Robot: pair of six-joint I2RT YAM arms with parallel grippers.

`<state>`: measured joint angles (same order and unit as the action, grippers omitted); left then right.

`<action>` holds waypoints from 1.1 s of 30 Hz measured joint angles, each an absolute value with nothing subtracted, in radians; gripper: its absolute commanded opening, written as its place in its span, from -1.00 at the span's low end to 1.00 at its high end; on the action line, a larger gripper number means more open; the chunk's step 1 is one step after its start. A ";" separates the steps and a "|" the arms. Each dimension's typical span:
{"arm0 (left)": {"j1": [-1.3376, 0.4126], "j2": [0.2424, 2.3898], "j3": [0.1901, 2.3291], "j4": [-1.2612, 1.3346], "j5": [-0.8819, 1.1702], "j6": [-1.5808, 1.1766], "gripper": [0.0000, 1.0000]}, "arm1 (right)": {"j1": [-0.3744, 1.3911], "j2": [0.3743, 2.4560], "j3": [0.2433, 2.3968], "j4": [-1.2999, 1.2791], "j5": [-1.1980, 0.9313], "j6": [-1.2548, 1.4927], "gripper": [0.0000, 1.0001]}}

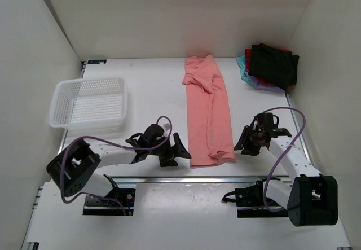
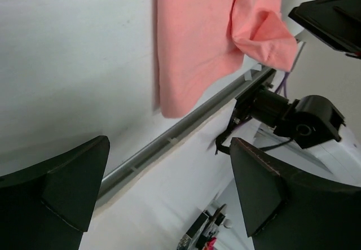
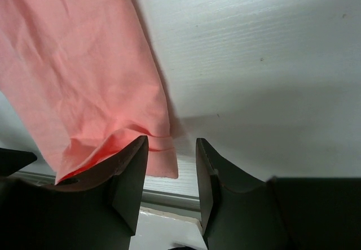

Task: Fold and stack the t-shirts
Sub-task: Grab the bottom of the folded rectangular tshirt with both arms

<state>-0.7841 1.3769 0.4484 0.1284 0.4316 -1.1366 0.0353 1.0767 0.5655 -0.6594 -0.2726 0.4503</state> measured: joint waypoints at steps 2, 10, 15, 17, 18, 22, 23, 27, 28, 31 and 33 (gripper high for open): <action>-0.813 1.436 0.483 0.141 0.418 -1.138 0.97 | 0.046 1.077 0.566 -0.664 -0.265 0.461 -0.27; -0.879 1.624 0.616 0.241 0.419 -1.169 0.82 | 0.065 1.102 0.566 -0.714 -0.237 0.498 -0.24; -0.881 1.676 0.622 0.279 0.416 -1.181 -0.69 | 0.056 1.076 0.562 -0.718 -0.253 0.513 0.12; -0.878 1.703 0.621 0.296 0.422 -1.191 -1.00 | 0.043 1.040 0.555 -0.711 -0.276 0.521 0.13; -0.878 1.719 0.619 0.312 0.426 -1.195 -1.00 | 0.035 1.019 0.549 -0.704 -0.290 0.524 0.14; -0.878 1.744 0.606 0.350 0.434 -1.216 -1.00 | 0.027 1.003 0.518 -0.666 -0.339 0.533 0.18; -0.878 1.744 0.599 0.361 0.434 -1.219 -1.00 | 0.032 1.006 0.505 -0.656 -0.351 0.538 0.17; -0.871 1.741 0.570 0.395 0.435 -1.231 -1.00 | 0.060 1.021 0.436 -0.609 -0.396 0.566 -0.50; -0.867 1.739 0.562 0.402 0.439 -1.234 -1.00 | 0.064 1.021 0.415 -0.593 -0.420 0.573 -0.99; -0.860 1.729 0.551 0.402 0.445 -1.234 -1.00 | 0.064 1.019 0.360 -0.553 -0.458 0.604 -1.00; -0.858 1.705 0.542 0.375 0.445 -1.222 -1.00 | 0.065 0.999 0.354 -0.559 -0.464 0.616 -1.00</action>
<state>-0.8581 1.7046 0.5419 0.3748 0.4450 -1.2217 0.0650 0.9989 0.3538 -0.5594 -0.4644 0.6159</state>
